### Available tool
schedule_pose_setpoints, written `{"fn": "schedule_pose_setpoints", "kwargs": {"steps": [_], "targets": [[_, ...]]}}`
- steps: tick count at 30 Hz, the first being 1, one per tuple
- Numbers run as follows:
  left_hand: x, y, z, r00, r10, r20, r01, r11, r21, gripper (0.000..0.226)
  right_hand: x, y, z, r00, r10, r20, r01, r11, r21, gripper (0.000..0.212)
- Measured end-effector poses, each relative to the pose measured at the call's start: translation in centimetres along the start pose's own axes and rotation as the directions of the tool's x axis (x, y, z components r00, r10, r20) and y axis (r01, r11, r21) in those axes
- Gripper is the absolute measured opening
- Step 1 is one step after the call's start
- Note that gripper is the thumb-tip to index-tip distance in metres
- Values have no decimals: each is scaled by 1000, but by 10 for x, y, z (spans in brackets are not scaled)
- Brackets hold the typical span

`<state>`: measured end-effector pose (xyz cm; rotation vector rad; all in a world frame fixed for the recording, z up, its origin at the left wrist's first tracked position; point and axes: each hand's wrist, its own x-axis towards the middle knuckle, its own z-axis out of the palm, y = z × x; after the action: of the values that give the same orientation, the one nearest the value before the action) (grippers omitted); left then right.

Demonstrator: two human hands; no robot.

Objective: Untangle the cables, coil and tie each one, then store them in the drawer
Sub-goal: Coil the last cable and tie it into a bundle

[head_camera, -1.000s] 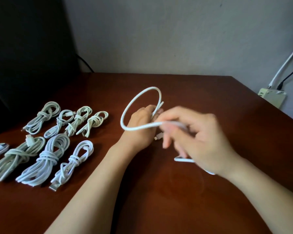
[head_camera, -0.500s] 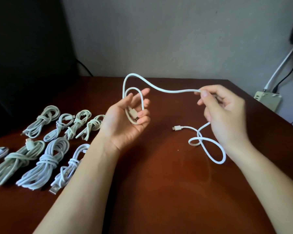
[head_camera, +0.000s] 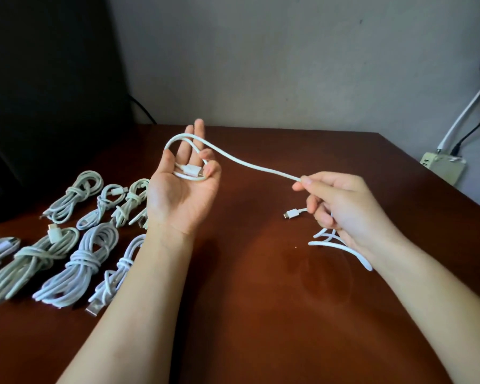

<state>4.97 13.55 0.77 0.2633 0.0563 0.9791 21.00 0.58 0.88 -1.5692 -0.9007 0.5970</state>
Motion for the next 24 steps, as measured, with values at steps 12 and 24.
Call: {"fn": "schedule_pose_setpoints", "kwargs": {"steps": [12,24], "targets": [[4,-12,-1,977,191,-91,-72,704,707,27,-6,10,4,849,-527,-33,432,730,-530,17],[3,-14,-1,990,121,-73,-46,764,644,17,-10,17,2,457,-856,242,774,248,-583,15]]}}
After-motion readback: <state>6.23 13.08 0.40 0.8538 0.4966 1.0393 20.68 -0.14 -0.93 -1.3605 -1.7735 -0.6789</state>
